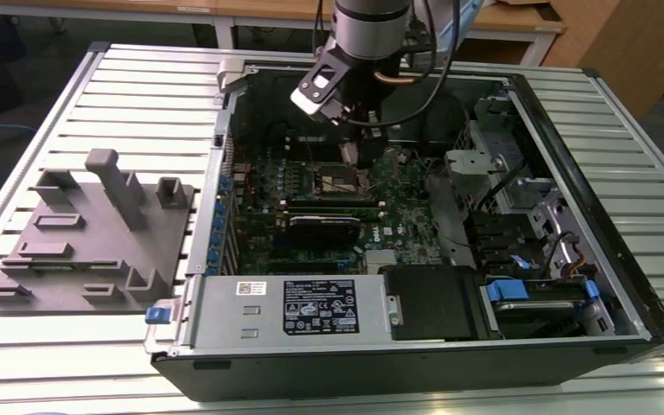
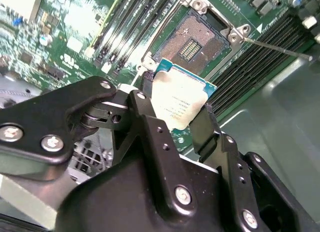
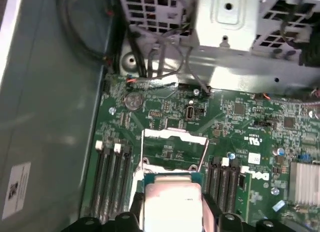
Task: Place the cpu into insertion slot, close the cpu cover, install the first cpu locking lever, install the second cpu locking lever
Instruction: 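Place the cpu into insertion slot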
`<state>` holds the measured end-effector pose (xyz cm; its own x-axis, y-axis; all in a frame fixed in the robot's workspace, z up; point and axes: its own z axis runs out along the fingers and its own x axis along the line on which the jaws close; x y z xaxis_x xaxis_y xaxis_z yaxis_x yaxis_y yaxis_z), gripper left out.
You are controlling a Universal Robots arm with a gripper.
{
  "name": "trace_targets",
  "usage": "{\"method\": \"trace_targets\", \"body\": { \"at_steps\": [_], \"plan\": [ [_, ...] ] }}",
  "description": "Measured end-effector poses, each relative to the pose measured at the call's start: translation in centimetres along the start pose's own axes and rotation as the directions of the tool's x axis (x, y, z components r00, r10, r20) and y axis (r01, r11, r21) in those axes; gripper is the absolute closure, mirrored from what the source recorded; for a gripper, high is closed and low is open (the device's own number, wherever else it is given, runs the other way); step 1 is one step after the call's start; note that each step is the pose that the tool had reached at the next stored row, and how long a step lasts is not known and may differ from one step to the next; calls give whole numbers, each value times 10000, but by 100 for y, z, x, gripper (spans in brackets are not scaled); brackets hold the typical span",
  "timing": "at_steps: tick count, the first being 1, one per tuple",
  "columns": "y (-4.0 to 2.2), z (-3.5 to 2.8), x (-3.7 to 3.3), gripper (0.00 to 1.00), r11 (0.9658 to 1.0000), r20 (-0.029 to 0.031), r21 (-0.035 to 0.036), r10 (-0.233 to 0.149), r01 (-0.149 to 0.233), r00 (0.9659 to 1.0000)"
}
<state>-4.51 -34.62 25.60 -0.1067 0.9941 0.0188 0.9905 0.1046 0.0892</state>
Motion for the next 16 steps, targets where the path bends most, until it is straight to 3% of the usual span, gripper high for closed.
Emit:
{"method": "trace_targets", "body": {
  "at_steps": [5,11,12,15,16],
  "plan": [
    [-1,5,0,46,9962,79,-20,875,-875,9961],
    [-1,6,0,46,9954,86,-22,958,-958,9954],
    [0,7,0,46,9954,86,10,959,-960,9953],
    [1,8,0,46,9950,84,242,962,-964,9953],
    [0,7,-1,46,9950,85,260,964,-966,9953]
  ]
}}
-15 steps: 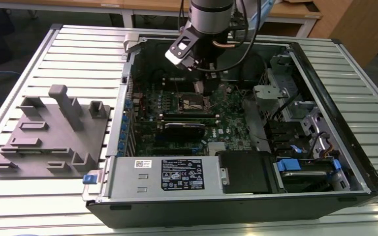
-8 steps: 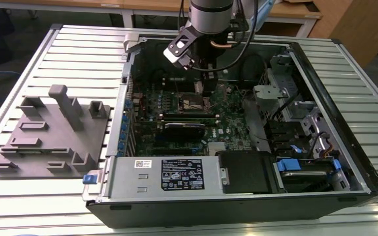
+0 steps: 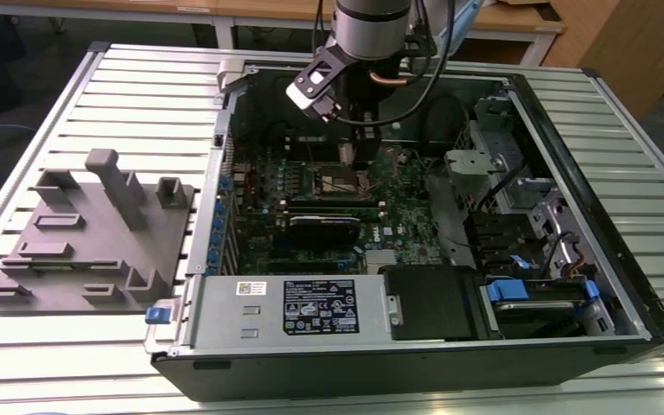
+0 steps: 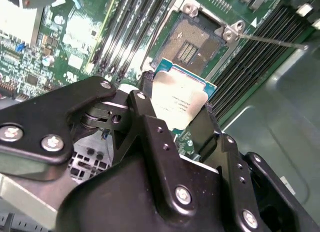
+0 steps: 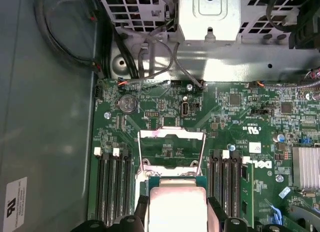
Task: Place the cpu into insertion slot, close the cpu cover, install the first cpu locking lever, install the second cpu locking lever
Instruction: 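Place the cpu into insertion slot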
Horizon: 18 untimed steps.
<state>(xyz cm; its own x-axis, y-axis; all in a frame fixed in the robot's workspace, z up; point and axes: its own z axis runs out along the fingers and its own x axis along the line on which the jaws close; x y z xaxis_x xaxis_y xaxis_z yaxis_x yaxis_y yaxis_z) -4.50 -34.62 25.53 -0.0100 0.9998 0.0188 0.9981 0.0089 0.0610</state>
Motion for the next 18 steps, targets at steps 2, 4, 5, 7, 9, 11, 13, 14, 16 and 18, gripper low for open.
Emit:
{"method": "trace_targets", "body": {
  "at_steps": [2,4,5,7,9,11,13,14,16,18],
  "plan": [
    [0,0,0,46,10000,-1,31,0,0,10000],
    [0,4,0,46,10000,-4,39,0,0,10000],
    [0,11,1,46,10000,-7,37,1,-1,10000],
    [-1,26,0,46,10000,-3,40,0,0,10000],
    [-8,40,0,46,10000,-3,40,0,0,10000],
    [-24,48,-1,46,10000,-2,40,0,0,10000],
    [-47,60,0,46,10000,-3,40,-1,1,10000],
    [-56,72,0,46,10000,-4,39,0,0,10000],
    [-72,106,-1,46,10000,-3,39,0,0,10000],
    [-88,138,-1,46,10000,-2,40,0,0,10000]
  ]
}}
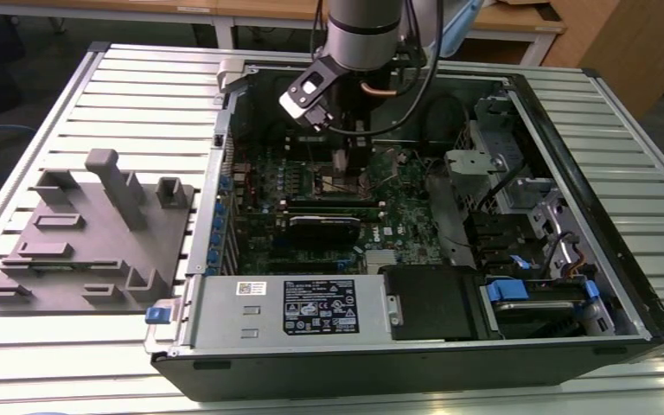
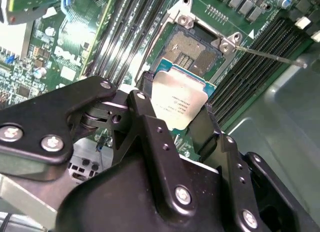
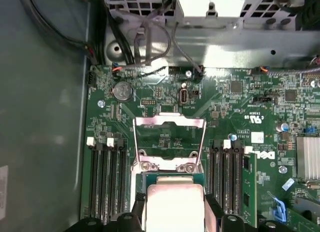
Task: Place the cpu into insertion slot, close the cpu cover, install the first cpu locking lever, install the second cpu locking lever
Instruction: 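Place the cpu into insertion slot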
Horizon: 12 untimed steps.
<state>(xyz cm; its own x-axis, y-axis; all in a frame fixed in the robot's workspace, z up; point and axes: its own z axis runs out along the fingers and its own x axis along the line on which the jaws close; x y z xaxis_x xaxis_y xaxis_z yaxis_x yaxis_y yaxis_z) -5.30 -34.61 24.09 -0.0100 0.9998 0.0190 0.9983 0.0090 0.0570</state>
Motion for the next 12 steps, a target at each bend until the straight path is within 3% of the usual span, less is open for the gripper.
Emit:
{"method": "trace_targets", "body": {
  "at_steps": [12],
  "plan": [
    [-76,93,19,46,10000,-4,-1,0,0,10000]
  ]
}}
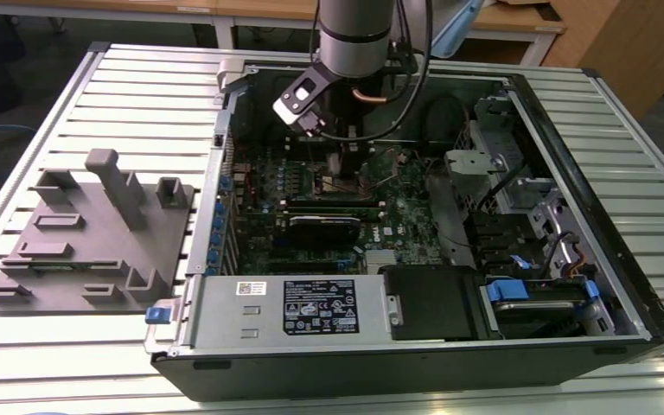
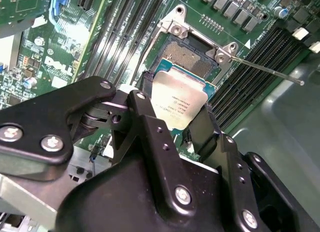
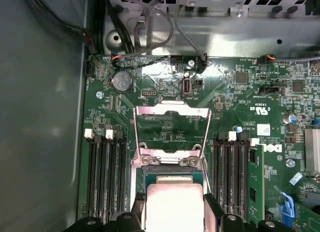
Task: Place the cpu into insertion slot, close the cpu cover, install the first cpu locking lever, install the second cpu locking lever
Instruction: 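Place the cpu into insertion slot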
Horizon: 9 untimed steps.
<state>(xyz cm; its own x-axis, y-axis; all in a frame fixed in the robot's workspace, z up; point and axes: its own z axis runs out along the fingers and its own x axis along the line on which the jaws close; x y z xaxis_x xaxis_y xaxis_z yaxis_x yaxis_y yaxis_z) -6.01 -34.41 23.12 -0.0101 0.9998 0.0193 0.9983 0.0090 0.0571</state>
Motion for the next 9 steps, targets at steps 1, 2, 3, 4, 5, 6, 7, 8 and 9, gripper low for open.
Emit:
{"method": "trace_targets", "body": {
  "at_steps": [1,2,3,4,5,6,7,8,9],
  "plan": [
    [0,0,0,46,10000,3,2,-1,1,10000],
    [0,5,0,46,10000,0,0,-1,1,10000],
    [-1,13,0,46,10000,-1,0,0,0,10000],
    [-2,20,0,46,10000,0,0,0,0,10000],
    [-3,24,0,46,10000,1,0,0,0,10000],
    [-3,24,-1,46,10000,2,1,0,0,10000],
    [-3,24,-1,46,10000,3,2,0,0,10000],
    [-3,24,-1,46,10000,3,2,0,0,10000],
    [-3,24,0,46,10000,2,1,1,-1,10000]
  ]
}}
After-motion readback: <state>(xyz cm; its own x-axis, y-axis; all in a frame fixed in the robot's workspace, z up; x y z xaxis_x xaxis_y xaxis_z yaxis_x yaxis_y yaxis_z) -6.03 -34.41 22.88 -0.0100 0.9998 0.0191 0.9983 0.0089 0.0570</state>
